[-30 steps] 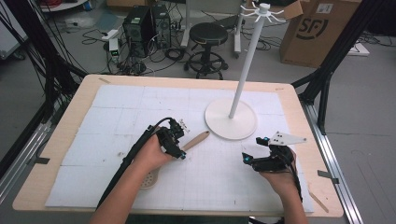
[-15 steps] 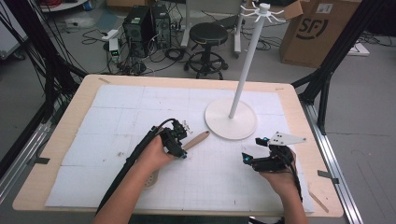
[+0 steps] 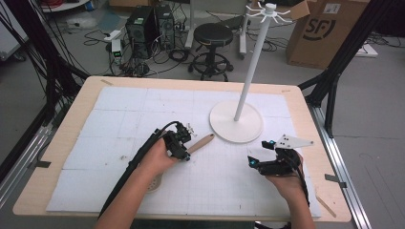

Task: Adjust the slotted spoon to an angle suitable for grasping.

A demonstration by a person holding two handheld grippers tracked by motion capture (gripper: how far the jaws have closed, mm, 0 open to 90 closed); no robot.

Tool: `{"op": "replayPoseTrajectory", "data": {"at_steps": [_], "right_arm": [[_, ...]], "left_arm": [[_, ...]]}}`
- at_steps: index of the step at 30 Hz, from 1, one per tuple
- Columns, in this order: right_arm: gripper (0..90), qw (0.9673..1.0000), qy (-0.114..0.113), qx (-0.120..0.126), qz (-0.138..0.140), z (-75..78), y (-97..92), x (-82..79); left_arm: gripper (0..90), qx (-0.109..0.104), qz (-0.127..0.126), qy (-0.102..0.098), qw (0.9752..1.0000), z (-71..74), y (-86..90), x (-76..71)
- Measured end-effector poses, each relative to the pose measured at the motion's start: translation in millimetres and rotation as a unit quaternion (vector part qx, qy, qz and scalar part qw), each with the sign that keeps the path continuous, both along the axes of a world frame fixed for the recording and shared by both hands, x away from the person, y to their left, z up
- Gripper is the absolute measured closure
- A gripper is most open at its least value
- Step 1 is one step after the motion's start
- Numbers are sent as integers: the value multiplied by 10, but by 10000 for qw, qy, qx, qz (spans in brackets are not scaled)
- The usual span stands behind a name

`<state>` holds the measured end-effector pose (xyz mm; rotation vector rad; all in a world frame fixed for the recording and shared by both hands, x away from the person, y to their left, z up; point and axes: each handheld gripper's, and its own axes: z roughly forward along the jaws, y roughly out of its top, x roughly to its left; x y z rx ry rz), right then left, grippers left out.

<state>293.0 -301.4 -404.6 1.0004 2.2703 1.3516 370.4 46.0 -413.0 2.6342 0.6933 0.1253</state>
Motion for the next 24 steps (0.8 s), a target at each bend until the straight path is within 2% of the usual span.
{"op": "replayPoseTrajectory", "data": {"at_steps": [4,11,15,19,22,24], "right_arm": [[138,10000,3,1,-5,0,0,0],[138,10000,-12,-15,-6,-2,0,2],[138,10000,7,-3,-19,-2,-2,1],[138,10000,-4,-24,-18,-7,-3,2],[138,10000,5,-18,-32,-8,-9,-2],[138,10000,13,-14,-23,-11,-15,0]], "left_arm": [[709,-21,10,15,10000,0,-7,-9],[720,15,93,5,10000,3,-18,-21],[729,130,185,-67,9997,8,-56,-49],[737,50,316,53,9995,8,-42,-33],[755,95,169,20,9998,13,-33,-29],[756,92,167,-16,9998,10,-38,-39]]}}
